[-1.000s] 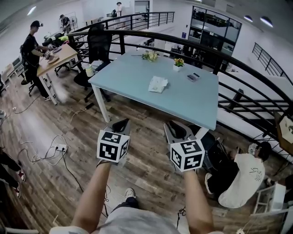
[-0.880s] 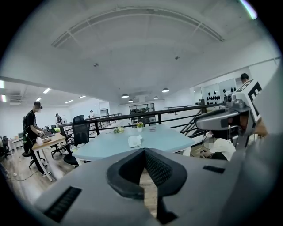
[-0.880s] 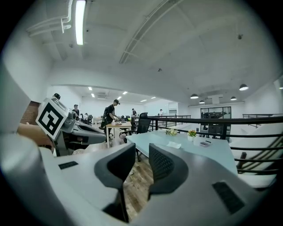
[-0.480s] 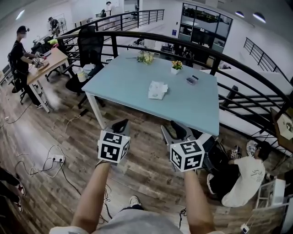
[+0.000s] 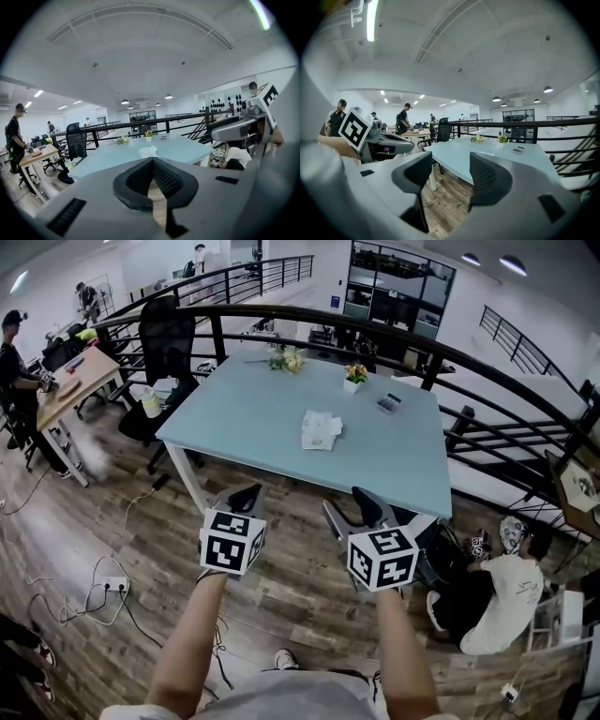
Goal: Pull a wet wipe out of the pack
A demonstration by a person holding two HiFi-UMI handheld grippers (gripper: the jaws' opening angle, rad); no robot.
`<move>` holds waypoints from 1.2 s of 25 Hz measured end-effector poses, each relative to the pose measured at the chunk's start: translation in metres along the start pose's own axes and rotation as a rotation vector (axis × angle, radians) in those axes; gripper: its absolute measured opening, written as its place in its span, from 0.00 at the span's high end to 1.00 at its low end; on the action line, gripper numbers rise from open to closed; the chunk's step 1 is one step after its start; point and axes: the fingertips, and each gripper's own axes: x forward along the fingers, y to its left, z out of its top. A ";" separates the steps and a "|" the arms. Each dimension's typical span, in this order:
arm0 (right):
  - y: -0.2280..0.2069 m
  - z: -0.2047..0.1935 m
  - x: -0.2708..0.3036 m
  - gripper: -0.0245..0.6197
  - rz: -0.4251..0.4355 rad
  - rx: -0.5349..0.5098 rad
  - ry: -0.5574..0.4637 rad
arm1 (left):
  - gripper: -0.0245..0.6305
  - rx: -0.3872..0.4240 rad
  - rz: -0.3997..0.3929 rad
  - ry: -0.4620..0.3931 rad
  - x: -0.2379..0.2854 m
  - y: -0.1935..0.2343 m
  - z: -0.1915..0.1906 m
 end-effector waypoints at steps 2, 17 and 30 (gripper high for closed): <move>-0.001 0.000 0.005 0.58 -0.012 -0.001 0.005 | 0.97 -0.005 -0.006 -0.003 0.005 0.005 0.000; 0.001 0.008 0.033 0.56 -0.047 -0.004 0.005 | 0.97 -0.029 -0.039 -0.017 0.020 0.025 -0.002; -0.018 0.010 0.052 0.56 -0.053 -0.008 -0.010 | 0.97 -0.027 -0.036 -0.018 0.043 0.031 0.002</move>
